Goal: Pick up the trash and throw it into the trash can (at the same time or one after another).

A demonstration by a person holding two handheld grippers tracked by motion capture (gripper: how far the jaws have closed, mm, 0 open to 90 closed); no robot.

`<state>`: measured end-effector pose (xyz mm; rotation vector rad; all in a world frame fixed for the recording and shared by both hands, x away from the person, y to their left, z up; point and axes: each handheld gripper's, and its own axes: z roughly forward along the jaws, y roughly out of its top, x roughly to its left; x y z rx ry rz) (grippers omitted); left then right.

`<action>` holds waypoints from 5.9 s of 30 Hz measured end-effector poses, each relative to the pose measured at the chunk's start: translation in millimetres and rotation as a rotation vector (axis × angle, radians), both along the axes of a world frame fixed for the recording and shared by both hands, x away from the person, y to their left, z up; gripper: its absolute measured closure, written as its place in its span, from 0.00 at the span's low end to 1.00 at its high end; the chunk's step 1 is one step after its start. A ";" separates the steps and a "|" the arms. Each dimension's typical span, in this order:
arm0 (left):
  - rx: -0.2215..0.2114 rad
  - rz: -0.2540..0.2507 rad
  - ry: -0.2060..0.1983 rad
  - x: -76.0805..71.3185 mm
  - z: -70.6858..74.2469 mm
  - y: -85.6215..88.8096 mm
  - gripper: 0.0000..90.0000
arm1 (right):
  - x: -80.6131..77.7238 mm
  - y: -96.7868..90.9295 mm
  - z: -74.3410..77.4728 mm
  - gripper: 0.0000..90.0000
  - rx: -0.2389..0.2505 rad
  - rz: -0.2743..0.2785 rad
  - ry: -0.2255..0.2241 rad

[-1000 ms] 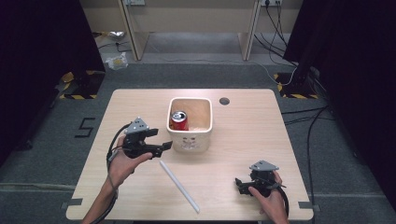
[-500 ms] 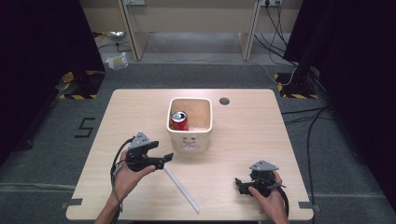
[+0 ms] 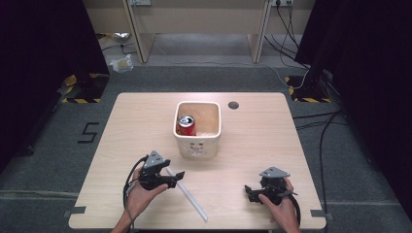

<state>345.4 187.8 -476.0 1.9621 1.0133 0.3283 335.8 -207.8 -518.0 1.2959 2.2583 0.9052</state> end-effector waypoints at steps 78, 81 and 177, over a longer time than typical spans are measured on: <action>0.223 -0.042 0.061 -19.6 -31.8 36.9 0.87 | 0.1 0.1 -0.1 0.00 0.001 0.000 -0.002; 0.226 -0.037 0.052 -18.7 -32.0 38.0 0.88 | 0.0 0.0 0.0 0.00 0.000 0.000 -0.001; 0.174 -0.130 -0.142 76.6 121.2 -21.4 0.88 | 0.1 -0.1 0.0 0.00 0.000 0.001 -0.001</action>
